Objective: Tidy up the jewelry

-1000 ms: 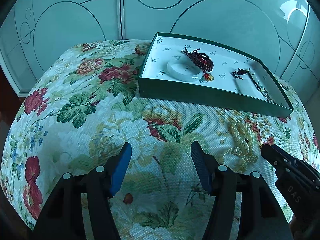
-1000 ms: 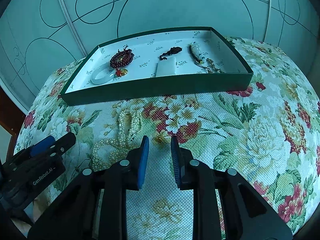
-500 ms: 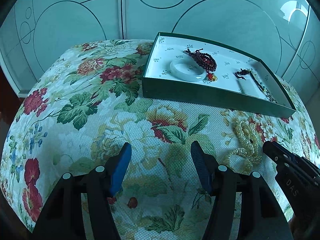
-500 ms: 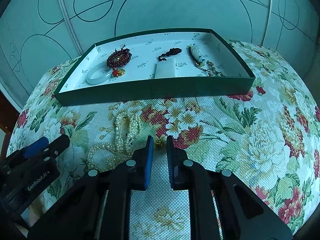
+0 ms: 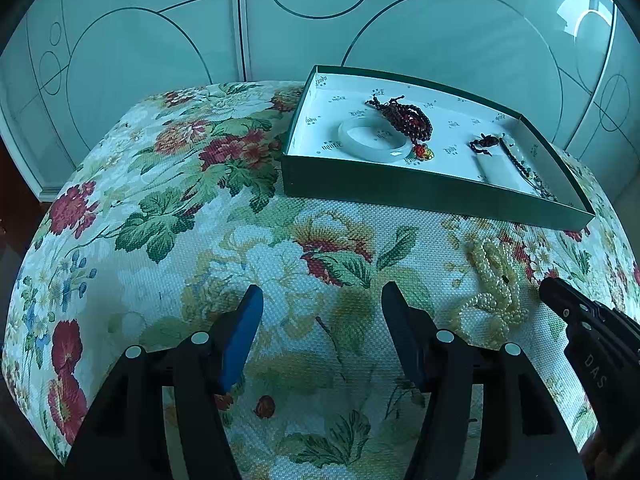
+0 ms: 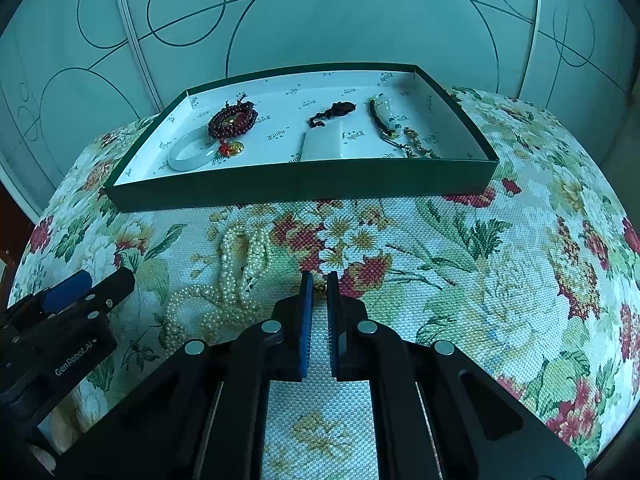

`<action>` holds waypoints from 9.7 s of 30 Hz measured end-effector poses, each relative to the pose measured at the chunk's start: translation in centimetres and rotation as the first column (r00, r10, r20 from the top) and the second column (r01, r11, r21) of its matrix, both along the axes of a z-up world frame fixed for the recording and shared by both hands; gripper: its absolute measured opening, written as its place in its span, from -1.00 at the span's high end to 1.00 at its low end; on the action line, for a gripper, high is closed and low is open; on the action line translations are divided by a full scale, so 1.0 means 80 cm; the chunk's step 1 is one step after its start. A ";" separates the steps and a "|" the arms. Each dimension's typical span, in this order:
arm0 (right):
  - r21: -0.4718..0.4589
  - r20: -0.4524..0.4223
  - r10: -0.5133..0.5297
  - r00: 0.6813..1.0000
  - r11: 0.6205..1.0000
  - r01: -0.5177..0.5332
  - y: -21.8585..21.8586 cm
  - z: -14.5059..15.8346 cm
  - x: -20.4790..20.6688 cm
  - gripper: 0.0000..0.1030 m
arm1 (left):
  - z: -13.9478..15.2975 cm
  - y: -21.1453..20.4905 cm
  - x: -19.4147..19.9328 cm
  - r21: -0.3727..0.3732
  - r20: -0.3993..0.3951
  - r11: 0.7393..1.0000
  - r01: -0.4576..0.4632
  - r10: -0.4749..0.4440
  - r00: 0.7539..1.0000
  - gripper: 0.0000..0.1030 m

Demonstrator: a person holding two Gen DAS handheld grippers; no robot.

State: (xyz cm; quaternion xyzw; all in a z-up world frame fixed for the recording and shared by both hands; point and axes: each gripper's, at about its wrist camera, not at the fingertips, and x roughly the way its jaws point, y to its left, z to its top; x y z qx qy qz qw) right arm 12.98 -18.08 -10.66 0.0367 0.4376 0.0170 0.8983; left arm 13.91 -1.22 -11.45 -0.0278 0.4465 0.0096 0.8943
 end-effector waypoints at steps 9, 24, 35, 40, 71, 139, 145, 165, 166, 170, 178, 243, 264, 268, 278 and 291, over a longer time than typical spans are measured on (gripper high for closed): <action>0.011 0.005 -0.013 1.000 1.000 0.013 -0.023 0.004 -0.009 0.87 | 0.004 -0.016 -0.007 -0.025 -0.007 0.999 0.026 -0.026 1.000 -0.19; 0.060 0.025 -0.052 0.998 0.997 0.051 -0.078 0.012 -0.028 0.87 | 0.012 -0.102 -0.002 -0.045 0.004 0.990 0.132 -0.132 0.991 -0.34; 0.113 0.024 -0.060 0.998 0.992 0.057 -0.112 0.011 -0.030 0.87 | -0.007 -0.133 0.008 -0.018 -0.032 0.992 0.125 -0.125 0.992 -0.37; 0.133 0.019 -0.062 0.998 0.989 0.059 -0.120 0.009 -0.028 0.87 | -0.009 -0.137 0.009 0.043 -0.021 0.994 0.100 -0.099 0.995 -0.18; 0.109 0.020 -0.039 0.999 0.993 0.036 -0.109 0.009 -0.031 0.87 | -0.009 -0.114 0.005 0.038 -0.012 0.995 0.093 -0.092 0.996 0.63; 0.042 0.152 0.071 0.986 0.996 -0.078 -0.036 0.076 0.148 0.86 | 0.083 -0.088 0.164 0.067 0.172 0.994 0.089 -0.100 0.980 0.62; 0.032 0.119 0.055 0.991 0.998 -0.059 -0.037 0.052 0.171 0.86 | 0.065 -0.083 0.180 0.080 0.154 0.994 0.069 -0.081 0.985 0.62; 0.015 0.059 0.047 0.997 0.999 -0.048 -0.037 0.011 0.199 0.84 | 0.021 -0.089 0.207 0.095 0.088 0.992 0.084 -0.093 0.992 0.42; 0.015 0.059 0.046 0.997 0.999 -0.047 -0.037 0.011 0.199 0.83 | 0.021 -0.089 0.209 0.094 0.088 0.992 0.083 -0.092 0.992 0.33; 0.018 0.061 0.041 0.997 0.999 -0.042 -0.038 0.012 0.198 0.81 | 0.021 -0.089 0.207 0.096 0.096 0.992 0.076 -0.085 0.992 -0.02; 0.025 0.086 0.032 0.996 0.999 -0.034 -0.039 0.024 0.186 0.31 | 0.032 -0.094 0.193 0.125 0.130 0.990 0.069 -0.085 0.988 -0.40; 0.025 0.247 0.029 0.968 0.999 -0.036 -0.021 0.153 -0.008 -0.11 | 0.143 -0.060 -0.010 0.071 0.238 0.997 -0.023 0.005 0.971 -0.52; 0.025 0.249 0.029 0.968 0.999 -0.036 -0.021 0.154 -0.012 -0.11 | 0.144 -0.058 -0.015 0.064 0.237 0.998 -0.025 0.010 0.971 -0.52; 0.024 0.249 0.029 0.968 0.999 -0.036 -0.020 0.154 -0.012 -0.11 | 0.144 -0.057 -0.014 0.062 0.236 0.998 -0.025 0.010 0.972 -0.52; 0.024 0.249 0.029 0.968 0.999 -0.036 -0.020 0.154 -0.012 -0.11 | 0.140 -0.056 -0.012 0.053 0.230 0.998 -0.026 0.013 0.973 -0.52; 0.016 0.241 0.026 0.970 0.999 -0.031 -0.018 0.148 -0.008 -0.15 | 0.130 -0.058 -0.008 0.065 0.215 0.998 -0.023 0.008 0.977 -0.57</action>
